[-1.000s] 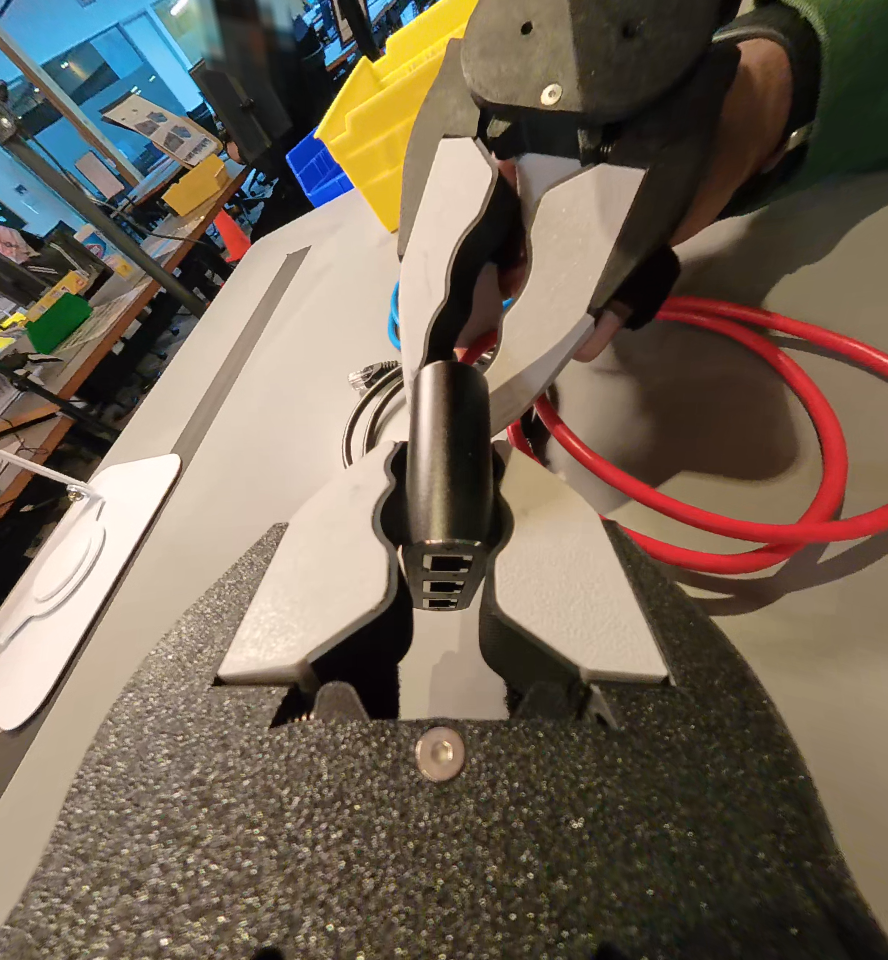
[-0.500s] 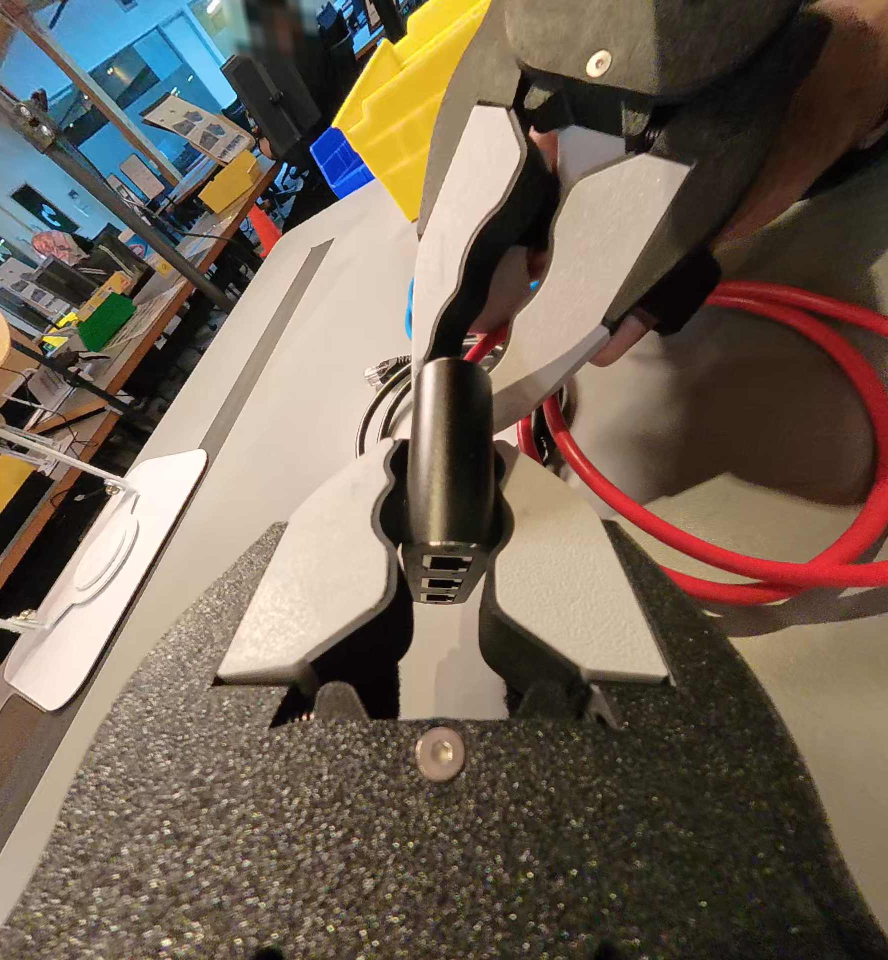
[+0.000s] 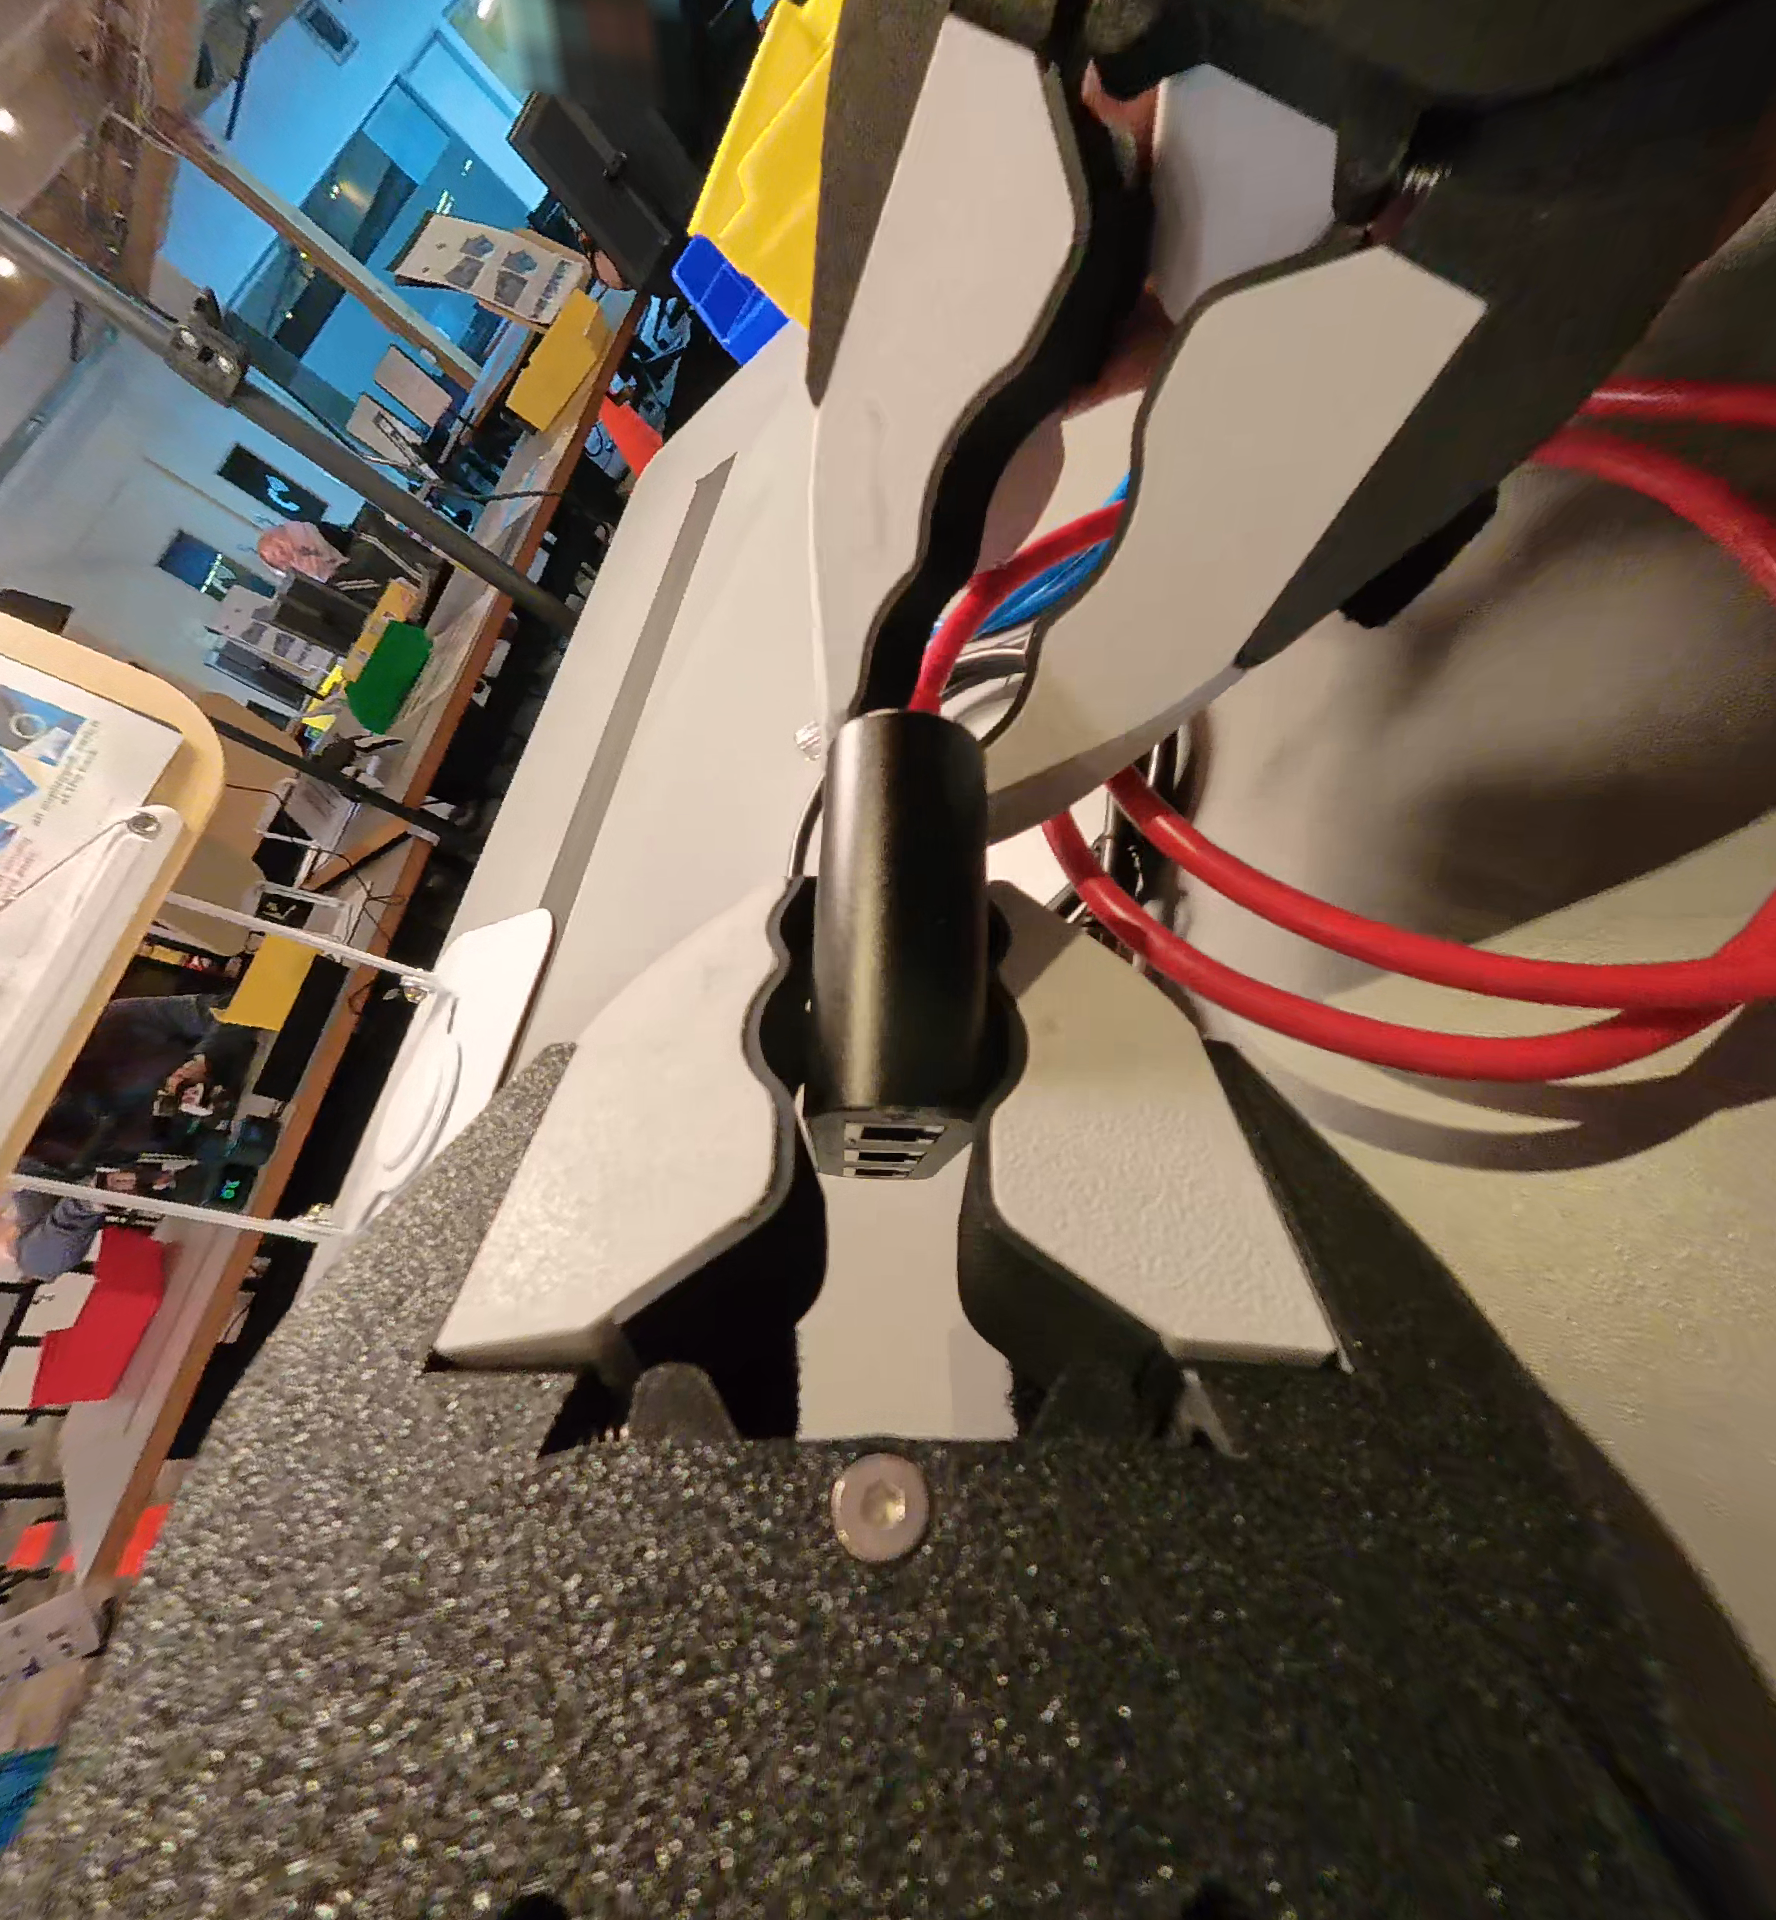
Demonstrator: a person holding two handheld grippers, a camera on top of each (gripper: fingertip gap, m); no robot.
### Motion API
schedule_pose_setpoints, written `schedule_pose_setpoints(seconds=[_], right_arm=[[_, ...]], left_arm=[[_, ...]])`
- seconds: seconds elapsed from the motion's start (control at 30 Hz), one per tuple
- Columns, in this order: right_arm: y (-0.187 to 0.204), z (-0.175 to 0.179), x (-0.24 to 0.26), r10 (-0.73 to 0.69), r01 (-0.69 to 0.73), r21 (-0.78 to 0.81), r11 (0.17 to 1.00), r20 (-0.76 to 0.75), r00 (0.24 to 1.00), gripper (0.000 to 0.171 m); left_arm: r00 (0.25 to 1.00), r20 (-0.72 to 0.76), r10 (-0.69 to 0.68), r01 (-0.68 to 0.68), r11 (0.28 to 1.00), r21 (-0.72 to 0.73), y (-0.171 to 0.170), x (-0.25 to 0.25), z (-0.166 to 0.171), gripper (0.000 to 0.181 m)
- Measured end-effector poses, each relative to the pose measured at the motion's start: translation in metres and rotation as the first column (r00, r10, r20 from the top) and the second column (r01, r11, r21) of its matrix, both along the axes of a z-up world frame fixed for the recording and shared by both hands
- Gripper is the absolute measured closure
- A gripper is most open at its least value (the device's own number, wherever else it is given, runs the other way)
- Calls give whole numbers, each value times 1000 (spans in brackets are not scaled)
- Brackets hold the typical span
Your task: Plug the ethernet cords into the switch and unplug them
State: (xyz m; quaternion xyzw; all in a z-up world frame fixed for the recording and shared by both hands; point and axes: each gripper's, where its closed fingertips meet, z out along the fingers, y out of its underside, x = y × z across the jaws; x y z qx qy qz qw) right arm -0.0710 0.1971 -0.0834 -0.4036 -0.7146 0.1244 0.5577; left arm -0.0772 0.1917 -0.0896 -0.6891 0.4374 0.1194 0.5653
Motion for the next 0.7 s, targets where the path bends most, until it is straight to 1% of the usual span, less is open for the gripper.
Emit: schedule_pose_setpoints(seconds=[0.07, 0.17, 0.2, 0.27, 0.33, 0.4, 0.47, 0.6, 0.7], right_arm=[[0, -1, 0, 6, -6, -39, 999, 2, 1000, 153], [0, -4, 1, 24, -22, -155, 988, 12, 1000, 154], [0, -5, 1, 23, -20, -166, 986, 14, 1000, 154], [1, -5, 1, 12, -10, -163, 987, 13, 1000, 154], [1, -5, 1, 9, -6, -167, 986, 13, 1000, 154], [0, -4, 1, 31, -30, -175, 984, 4, 1000, 154], [-1, -5, 1, 43, -41, -200, 979, 6, 999, 154], [-2, -5, 2, 43, -40, -235, 971, 8, 999, 154], [-1, -3, 2, 7, -5, -169, 986, 6, 1000, 154]], left_arm=[[1000, -15, 2, -2, 1000, 1, 0, 0, 0, 152], [999, -42, 5, -5, 1000, -1, 0, 0, -2, 152], [998, -60, 10, -10, 1000, 4, 0, 0, -2, 152], [996, -84, 20, -19, 1000, 14, 1, 0, -1, 152], [997, -74, 23, -23, 1000, 9, 1, 0, -2, 152], [1000, 1, 8, -8, 1000, -22, 0, 1, -2, 152], [999, 41, -8, 10, 999, -45, 0, 1, -3, 152], [1000, 20, -6, 7, 999, -41, -1, 1, -2, 152], [1000, 18, 6, -5, 999, -44, -1, 1, -2, 152]])
